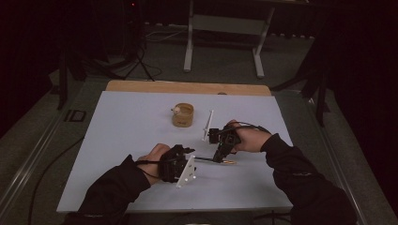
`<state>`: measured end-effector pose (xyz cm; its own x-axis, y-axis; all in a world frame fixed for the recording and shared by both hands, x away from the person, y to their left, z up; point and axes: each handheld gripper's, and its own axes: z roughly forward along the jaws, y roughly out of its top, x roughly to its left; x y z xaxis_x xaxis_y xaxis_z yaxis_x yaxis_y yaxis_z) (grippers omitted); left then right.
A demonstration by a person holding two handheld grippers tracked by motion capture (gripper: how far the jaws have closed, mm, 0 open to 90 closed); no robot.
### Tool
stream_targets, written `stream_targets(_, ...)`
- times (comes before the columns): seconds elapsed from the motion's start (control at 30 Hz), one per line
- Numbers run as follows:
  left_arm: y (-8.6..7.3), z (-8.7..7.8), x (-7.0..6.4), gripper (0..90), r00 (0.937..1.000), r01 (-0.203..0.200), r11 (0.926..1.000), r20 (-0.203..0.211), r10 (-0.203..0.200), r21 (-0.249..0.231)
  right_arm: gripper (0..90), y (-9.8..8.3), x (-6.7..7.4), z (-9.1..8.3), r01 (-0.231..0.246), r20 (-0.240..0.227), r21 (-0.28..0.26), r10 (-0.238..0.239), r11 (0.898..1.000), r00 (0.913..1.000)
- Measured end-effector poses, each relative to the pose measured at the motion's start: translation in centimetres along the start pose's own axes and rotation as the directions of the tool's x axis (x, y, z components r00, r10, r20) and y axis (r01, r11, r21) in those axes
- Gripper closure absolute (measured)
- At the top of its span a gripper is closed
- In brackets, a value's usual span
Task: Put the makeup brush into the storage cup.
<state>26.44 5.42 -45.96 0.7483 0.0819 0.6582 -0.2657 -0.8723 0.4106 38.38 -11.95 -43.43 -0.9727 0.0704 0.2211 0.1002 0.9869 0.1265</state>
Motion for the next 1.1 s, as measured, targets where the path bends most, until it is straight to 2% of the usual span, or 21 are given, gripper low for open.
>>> stream_targets(0.1,0.4,0.9,-0.6,45.5,0.9993,-0.018,0.9994,-0.032,0.019,0.028,82.8,0.2,0.0,0.0,0.009,-0.002,-0.006,-0.009,1.0,1.0)
stream_targets(0.23,0.7,1.8,-1.1,53.5,0.9979,-0.044,0.9987,-0.046,0.045,0.026,82.8,0.5,0.2,-0.1,0.021,0.001,-0.001,-0.021,1.0,0.9998)
stream_targets(0.33,0.7,2.1,-1.4,58.9,0.9964,-0.064,0.997,-0.053,0.066,0.044,82.8,0.6,0.3,-0.2,0.024,-0.001,-0.004,-0.024,1.0,0.9997)
stream_targets(0.4,0.8,2.4,-1.6,65.9,0.9942,-0.081,0.9953,-0.067,0.084,0.054,82.9,0.7,0.3,-0.2,0.026,0.0,-0.001,-0.026,1.0,0.9997)
stream_targets(0.47,0.8,2.6,-1.7,70.0,0.991,-0.107,0.9908,-0.072,0.113,0.084,82.8,0.7,0.2,-0.2,0.026,0.001,-0.001,-0.026,1.0,0.9997)
stream_targets(0.57,0.8,3.0,-1.9,73.4,0.99,-0.12,0.9871,-0.062,0.127,0.107,82.8,0.8,0.3,-0.1,0.025,0.003,0.002,-0.025,1.0,0.9997)
stream_targets(0.63,0.8,3.1,-2.0,74.1,0.9903,-0.118,0.9876,-0.061,0.125,0.103,82.8,0.8,0.3,-0.1,0.026,-0.001,-0.001,-0.026,1.0,0.9997)
stream_targets(0.7,0.9,3.2,-2.0,76.8,0.9878,-0.134,0.984,-0.064,0.142,0.118,82.8,0.9,0.2,-0.1,0.027,-0.003,-0.001,-0.027,1.0,0.9996)
stream_targets(0.8,0.9,3.3,-1.9,82.7,0.9882,-0.123,0.9848,-0.076,0.133,0.123,82.9,1.0,0.2,0.0,0.027,-0.002,0.004,-0.027,1.0,0.9996)
stream_targets(0.83,0.9,3.4,-1.8,84.2,0.9898,-0.117,0.9849,-0.066,0.127,0.127,82.9,1.1,0.3,0.0,0.026,0.004,0.006,-0.026,1.0,0.9996)
stream_targets(1.03,0.9,3.5,-1.7,85.9,0.9898,-0.127,0.9814,-0.047,0.134,0.144,82.7,1.2,0.3,0.1,0.029,0.013,0.009,-0.029,1.0,0.9995)
stream_targets(1.1,0.9,3.5,-1.6,85.9,0.9911,-0.121,0.9813,-0.037,0.128,0.15,80.2,1.0,0.3,0.2,0.015,0.012,-0.008,-0.015,1.0,0.9998)
